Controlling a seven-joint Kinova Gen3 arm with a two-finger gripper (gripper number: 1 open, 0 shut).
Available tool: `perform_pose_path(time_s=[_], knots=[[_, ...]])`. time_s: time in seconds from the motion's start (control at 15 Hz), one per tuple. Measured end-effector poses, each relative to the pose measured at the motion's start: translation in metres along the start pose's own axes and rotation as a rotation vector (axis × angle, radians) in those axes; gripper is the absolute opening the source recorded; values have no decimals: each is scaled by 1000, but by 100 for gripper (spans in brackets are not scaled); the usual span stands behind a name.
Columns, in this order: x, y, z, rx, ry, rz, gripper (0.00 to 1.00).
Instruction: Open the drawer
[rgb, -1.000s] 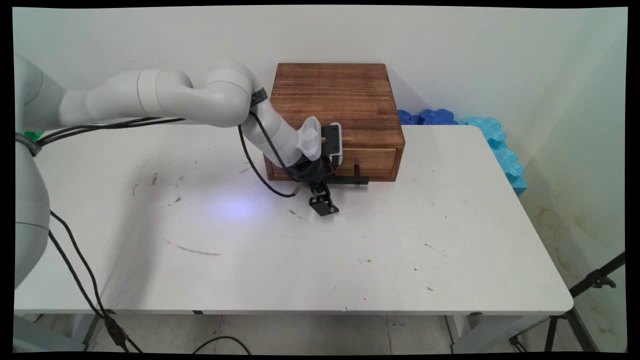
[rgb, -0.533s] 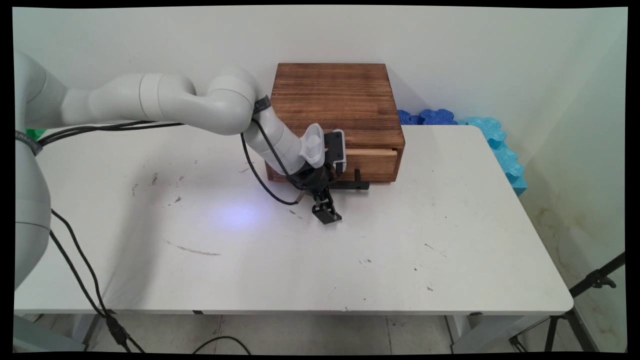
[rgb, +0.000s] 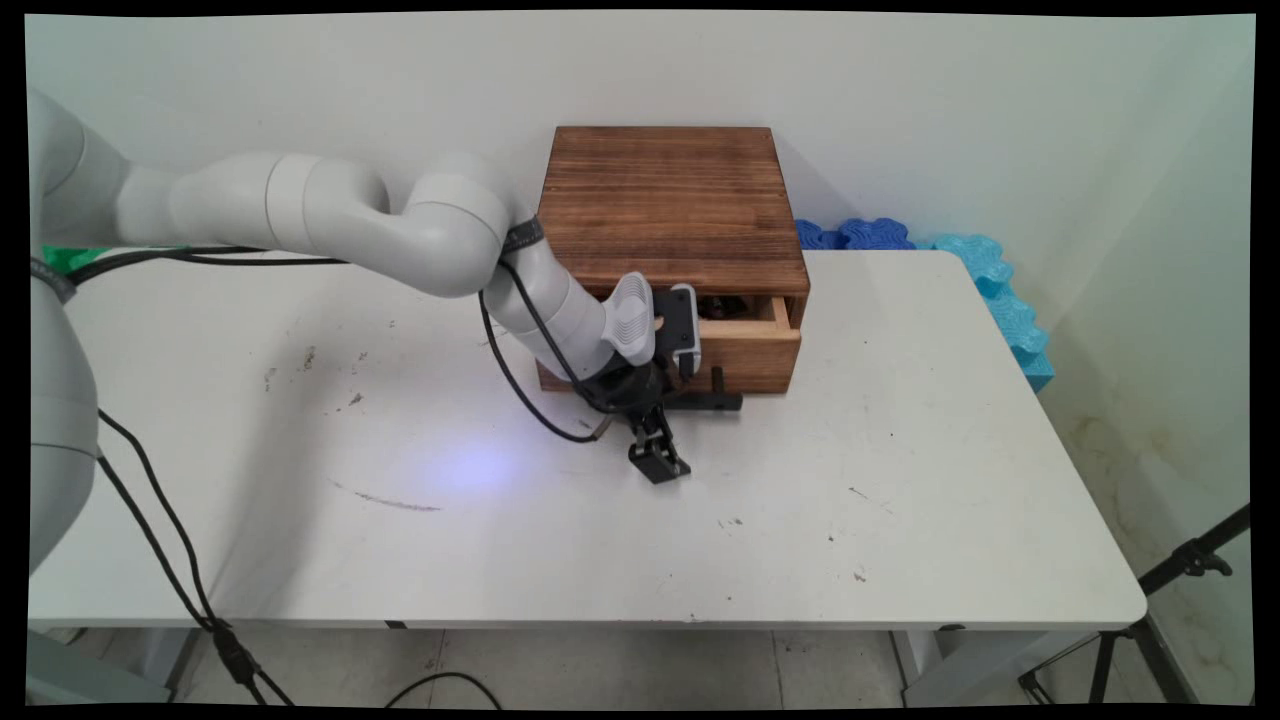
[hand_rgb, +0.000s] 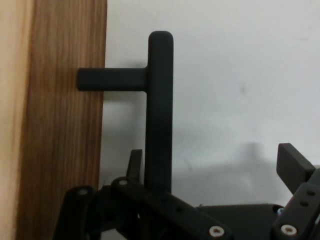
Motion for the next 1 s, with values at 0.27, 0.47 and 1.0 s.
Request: perform_pose_path(time_s=[0.27,0.47,1.0], knots=[[2,22,-4,-23,1,-14,100],[2,35,-7,-36,1,-20,100],[3,73,-18,-73,4,-39,100]])
